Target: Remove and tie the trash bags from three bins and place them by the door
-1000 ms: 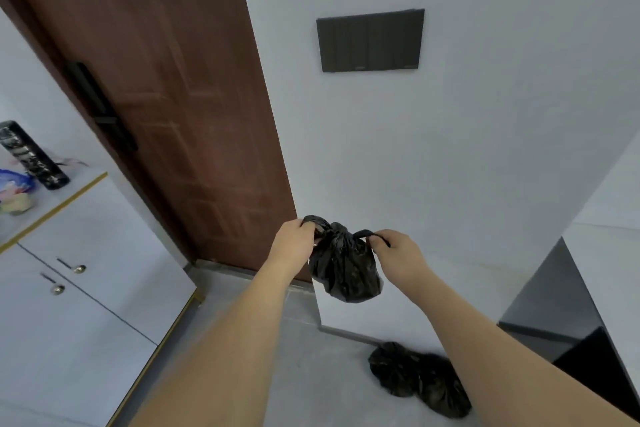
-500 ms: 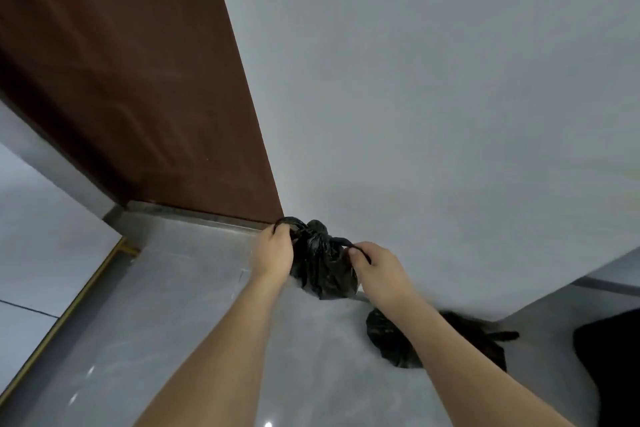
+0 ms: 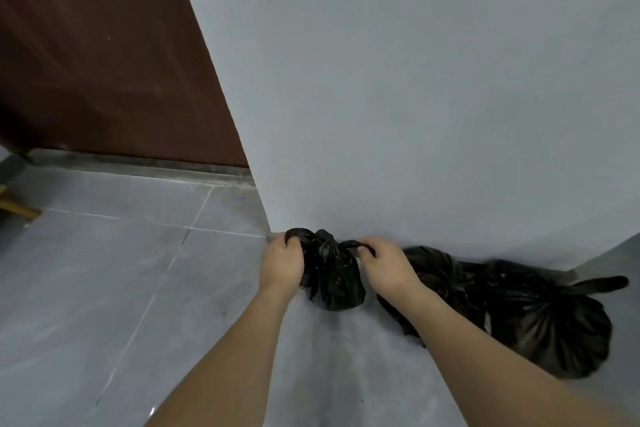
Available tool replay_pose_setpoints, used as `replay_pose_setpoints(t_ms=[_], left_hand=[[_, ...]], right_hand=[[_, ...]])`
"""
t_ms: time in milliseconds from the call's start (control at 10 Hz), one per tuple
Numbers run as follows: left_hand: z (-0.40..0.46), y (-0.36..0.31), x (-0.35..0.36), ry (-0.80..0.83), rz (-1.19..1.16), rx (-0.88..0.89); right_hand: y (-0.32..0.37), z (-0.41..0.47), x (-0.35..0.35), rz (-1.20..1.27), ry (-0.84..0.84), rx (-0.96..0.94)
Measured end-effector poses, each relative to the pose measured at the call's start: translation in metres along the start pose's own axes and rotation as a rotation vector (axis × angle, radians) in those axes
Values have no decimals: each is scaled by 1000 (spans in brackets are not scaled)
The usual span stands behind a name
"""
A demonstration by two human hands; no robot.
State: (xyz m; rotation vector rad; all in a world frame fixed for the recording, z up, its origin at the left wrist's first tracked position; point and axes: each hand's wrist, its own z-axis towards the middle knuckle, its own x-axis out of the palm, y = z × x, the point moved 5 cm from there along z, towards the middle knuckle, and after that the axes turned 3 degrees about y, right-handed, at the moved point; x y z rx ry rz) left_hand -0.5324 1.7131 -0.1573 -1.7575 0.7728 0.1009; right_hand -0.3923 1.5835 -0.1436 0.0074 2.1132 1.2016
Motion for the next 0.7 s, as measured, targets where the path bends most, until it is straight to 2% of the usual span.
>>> replay_pose_setpoints(t_ms=[100, 300, 400, 600, 700], left_hand=[[12, 47, 33, 3, 166, -15], [27, 112, 68, -15, 238, -85], [30, 109, 66, -26, 220, -100], [20, 79, 55, 89, 74, -106], [3, 60, 39, 72, 80, -116]], right_hand=[[-40, 16, 29, -77, -11, 51], [-78, 33, 64, -144, -49, 131], [-76, 38, 64, -178, -58, 130], [-56, 32, 49, -139, -5, 104], [-41, 13, 30, -89, 9, 80]])
